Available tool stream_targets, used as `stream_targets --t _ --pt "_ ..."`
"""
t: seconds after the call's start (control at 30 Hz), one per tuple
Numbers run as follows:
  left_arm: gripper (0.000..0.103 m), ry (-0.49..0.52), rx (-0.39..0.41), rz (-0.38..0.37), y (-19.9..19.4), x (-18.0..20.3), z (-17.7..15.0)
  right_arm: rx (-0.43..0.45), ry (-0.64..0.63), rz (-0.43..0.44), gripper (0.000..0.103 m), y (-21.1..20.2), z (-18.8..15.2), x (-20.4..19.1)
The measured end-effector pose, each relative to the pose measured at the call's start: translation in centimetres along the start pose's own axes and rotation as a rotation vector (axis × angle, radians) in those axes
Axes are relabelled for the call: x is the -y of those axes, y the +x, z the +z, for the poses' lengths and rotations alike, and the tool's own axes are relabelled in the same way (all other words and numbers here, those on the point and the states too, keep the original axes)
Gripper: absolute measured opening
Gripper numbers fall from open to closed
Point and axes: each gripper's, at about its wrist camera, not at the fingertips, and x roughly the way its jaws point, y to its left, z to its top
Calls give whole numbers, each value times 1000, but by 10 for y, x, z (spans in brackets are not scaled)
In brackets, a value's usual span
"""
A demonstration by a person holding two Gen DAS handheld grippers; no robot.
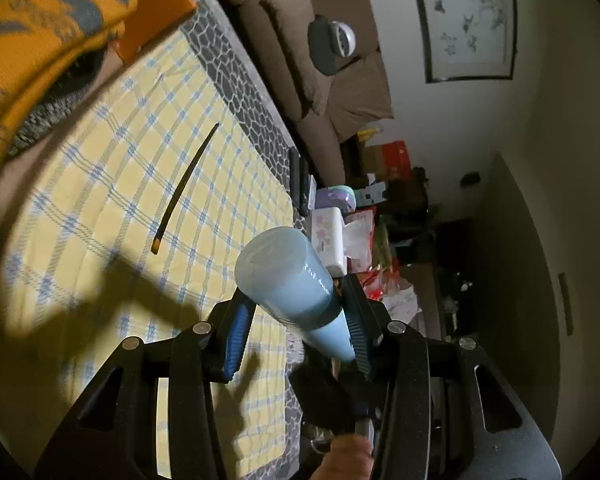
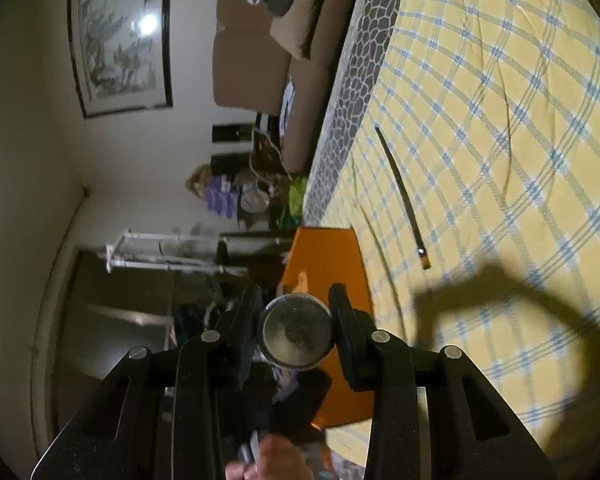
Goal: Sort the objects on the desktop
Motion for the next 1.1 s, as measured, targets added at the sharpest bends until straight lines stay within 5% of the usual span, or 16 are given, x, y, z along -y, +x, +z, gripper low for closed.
stream_targets --t 0.23,0.4,0.57,0.9,1.1 --pt "40 46 48 19 -49 10 12 19 26 27 35 30 -12 -19" --pt "40 57 79 40 -87 0 33 -52 -4 15 35 68 -30 -34" --pt "41 44 1 52 -113 -25 61 -129 -38 -42 36 105 -49 -37" --pt "41 23 29 39 -165 -58 87 -237 -92 -82 37 157 -85 -43" --pt "41 -13 81 98 -200 -78 104 -326 -131 -112 37 191 -115 -46"
